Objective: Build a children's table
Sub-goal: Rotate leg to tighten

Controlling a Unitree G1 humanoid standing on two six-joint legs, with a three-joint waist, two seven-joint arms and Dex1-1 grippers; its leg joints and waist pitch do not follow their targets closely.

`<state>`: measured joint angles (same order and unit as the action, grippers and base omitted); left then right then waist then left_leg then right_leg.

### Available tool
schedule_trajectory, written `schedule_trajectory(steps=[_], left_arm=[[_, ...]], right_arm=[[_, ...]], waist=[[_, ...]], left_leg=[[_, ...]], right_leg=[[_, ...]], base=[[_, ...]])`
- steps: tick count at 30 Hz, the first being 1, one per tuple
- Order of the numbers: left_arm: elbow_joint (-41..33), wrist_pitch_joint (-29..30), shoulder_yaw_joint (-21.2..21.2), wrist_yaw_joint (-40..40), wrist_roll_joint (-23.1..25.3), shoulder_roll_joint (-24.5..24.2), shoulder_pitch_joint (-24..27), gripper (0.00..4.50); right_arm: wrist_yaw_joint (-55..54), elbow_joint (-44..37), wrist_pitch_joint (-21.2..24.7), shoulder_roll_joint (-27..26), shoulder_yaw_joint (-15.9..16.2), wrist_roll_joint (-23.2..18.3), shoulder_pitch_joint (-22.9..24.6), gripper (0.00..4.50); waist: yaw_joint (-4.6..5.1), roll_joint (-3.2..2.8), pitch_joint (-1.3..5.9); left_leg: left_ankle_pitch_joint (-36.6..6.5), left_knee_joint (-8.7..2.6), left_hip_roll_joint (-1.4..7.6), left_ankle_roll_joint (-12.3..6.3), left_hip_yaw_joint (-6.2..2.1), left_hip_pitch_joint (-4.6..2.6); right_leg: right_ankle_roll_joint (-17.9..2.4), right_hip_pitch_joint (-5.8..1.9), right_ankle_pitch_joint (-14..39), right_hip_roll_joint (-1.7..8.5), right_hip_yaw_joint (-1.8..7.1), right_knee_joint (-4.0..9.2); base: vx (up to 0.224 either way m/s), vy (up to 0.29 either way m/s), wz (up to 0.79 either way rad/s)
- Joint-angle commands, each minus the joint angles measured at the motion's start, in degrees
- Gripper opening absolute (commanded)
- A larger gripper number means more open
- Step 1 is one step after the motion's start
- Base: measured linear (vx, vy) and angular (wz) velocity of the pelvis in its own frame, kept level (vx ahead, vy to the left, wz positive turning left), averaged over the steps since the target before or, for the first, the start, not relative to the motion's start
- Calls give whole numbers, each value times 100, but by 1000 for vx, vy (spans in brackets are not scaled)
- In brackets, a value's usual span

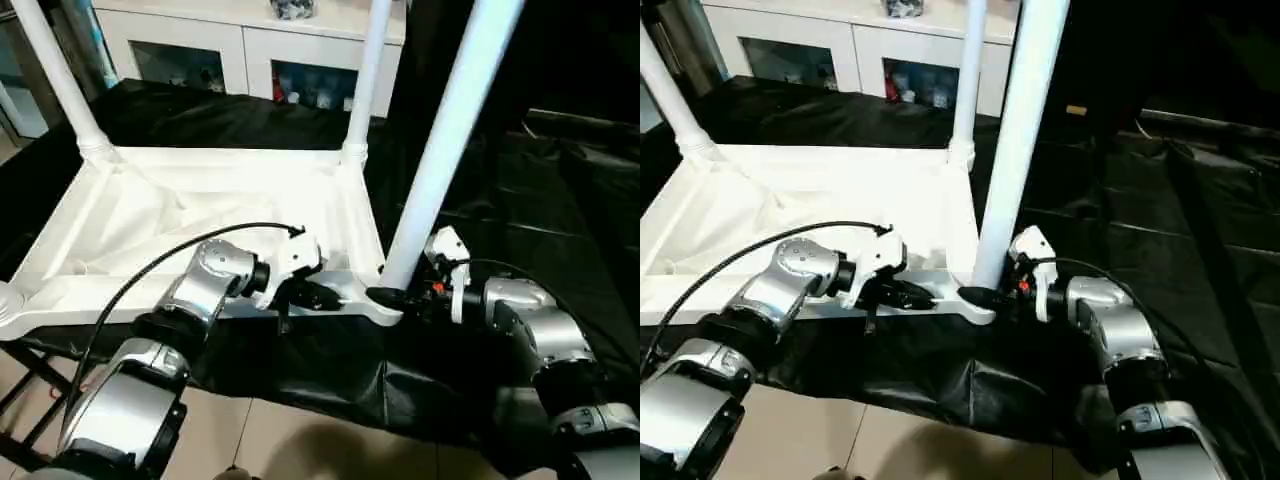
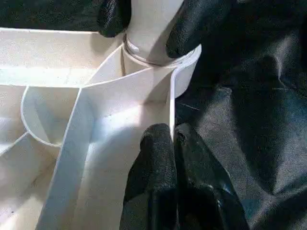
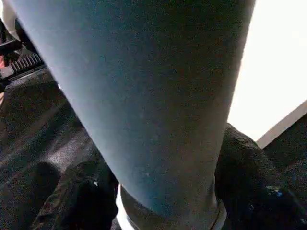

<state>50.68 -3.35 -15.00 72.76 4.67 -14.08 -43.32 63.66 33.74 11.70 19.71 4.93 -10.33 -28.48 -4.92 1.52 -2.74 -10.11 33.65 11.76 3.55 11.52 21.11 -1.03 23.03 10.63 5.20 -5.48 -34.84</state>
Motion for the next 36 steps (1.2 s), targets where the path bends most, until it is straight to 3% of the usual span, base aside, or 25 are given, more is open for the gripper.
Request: schedule_trajectory(steps=[1, 5, 9, 11, 13, 15, 17, 18, 19, 22, 24, 25, 27, 28, 29, 32, 36], left_arm=[[-81, 24, -60, -161, 14, 64, -22, 0], [78, 87, 26, -590, 59, 185, -111, 0], [237, 175, 138, -1117, 79, 363, -239, 0], [494, 307, 274, -1842, 80, 685, -467, 0], [620, 352, 325, -2164, 73, 856, -589, 0], [737, 356, 357, -2446, 69, 1030, -715, 0], [819, 316, 370, -2602, 55, 1190, -810, 0], [829, 306, 370, -2617, 54, 1212, -822, 0], [896, 245, 356, -2653, 73, 1286, -868, 0], [1008, 144, 312, -2732, 163, 1270, -901, 0], [1089, 19, 260, -2798, 257, 1199, -895, 0], [1089, 19, 260, -2798, 257, 1199, -895, 0], [1136, -48, 243, -2800, 278, 1160, -884, 0], [1128, -83, 243, -2762, 273, 1129, -860, 0], [1120, -110, 243, -2734, 270, 1106, -842, 0], [1102, -161, 253, -2644, 238, 1073, -787, 0], [1065, -270, 273, -2535, 215, 1047, -709, 0]], right_arm=[[175, -108, 150, -118, 175, -68, 98, 245], [-149, -110, 187, -286, 135, -53, 193, 233], [-975, 200, 52, -542, -11, 120, 137, 222], [-2588, 927, 8, -981, -394, 295, -113, 217], [-3260, 1187, -2, -1191, -616, 267, -216, 212], [-3776, 1353, -31, -1409, -804, 194, -309, 212], [-4141, 1470, -199, -1590, -884, 210, -404, 212], [-4171, 1485, -244, -1610, -885, 218, -417, 212], [-4237, 1538, -439, -1728, -938, 196, -486, 264], [-4230, 1582, -504, -1776, -984, 191, -546, 283], [-4156, 1525, -602, -1677, -816, 401, -520, 311], [-4156, 1525, -602, -1677, -816, 401, -520, 320], [-4052, 1480, -794, -1518, -546, 688, -457, 331], [-3771, 1312, -804, -1331, -414, 759, -363, 331], [-3563, 1188, -805, -1195, -323, 804, -295, 331], [-2839, 768, -744, -783, -228, 756, -74, 331], [-2073, 186, -639, -253, -318, 491, 188, 331]], waist=[[8, 12, 338], [10, 17, 338], [47, 17, 300], [101, 4, 295], [207, -13, 294], [233, -7, 294], [255, -29, 318], [258, -22, 322], [263, -38, 328], [269, -40, 340], [267, -14, 345], [265, -31, 348], [257, -17, 349], [242, 17, 344], [238, 4, 340], [206, 42, 319], [151, 52, 337]], left_leg=[[-1295, -391, 228, -227, -92, -81], [-1260, -394, 228, -228, -96, -77], [-1615, -414, 209, -90, -115, -109], [-1757, -423, 199, 55, -138, -128], [-1952, -437, 183, 172, -167, -137], [-1992, -427, 171, 91, -163, -131], [-1870, -423, 167, 31, -149, -123], [-1846, -421, 171, 13, -147, -118], [-1792, -420, 168, -27, -140, -101], [-1635, -413, 166, -138, -124, -83], [-1531, -409, 171, -187, -128, -64], [-1476, -407, 177, -205, -124, -68], [-1423, -399, 174, -223, -118, -65], [-1395, -393, 169, -251, -117, -57], [-1407, -394, 173, -276, -113, -58], [-1472, -385, 170, -369, -102, -59], [-1300, -365, 173, -505, -105, -40]], right_leg=[[-1222, -282, 1321, 387, 323, 457], [-1206, -280, 1263, 382, 325, 450], [-1028, -238, 2030, 415, 323, 549], [-926, -201, 2395, 406, 316, 568], [-825, -191, 2636, 396, 294, 613], [-806, -200, 2622, 400, 293, 645], [-874, -200, 2267, 379, 309, 625], [-914, -206, 2155, 382, 312, 613], [-972, -223, 1951, 374, 314, 592], [-1120, -251, 1547, 366, 316, 549], [-1155, -274, 1411, 365, 313, 526], [-1182, -274, 1304, 360, 314, 510], [-1206, -284, 1242, 370, 312, 499], [-1197, -300, 1273, 372, 308, 497], [-1189, -291, 1299, 377, 314, 503], [-1071, -298, 1509, 368, 316, 538], [-1108, -317, 1310, 374, 314, 515]], base=[[0, 0, 0], [0, 0, 0], [0, 0, 0], [0, 0, 0], [0, 0, 0], [0, 0, 0], [0, 0, 0], [0, 0, 0], [0, 0, 0], [0, 0, 0], [0, 0, 0], [0, 0, 0], [0, 0, 0], [0, 0, 0], [0, 0, 0], [0, 0, 0], [0, 0, 0]])
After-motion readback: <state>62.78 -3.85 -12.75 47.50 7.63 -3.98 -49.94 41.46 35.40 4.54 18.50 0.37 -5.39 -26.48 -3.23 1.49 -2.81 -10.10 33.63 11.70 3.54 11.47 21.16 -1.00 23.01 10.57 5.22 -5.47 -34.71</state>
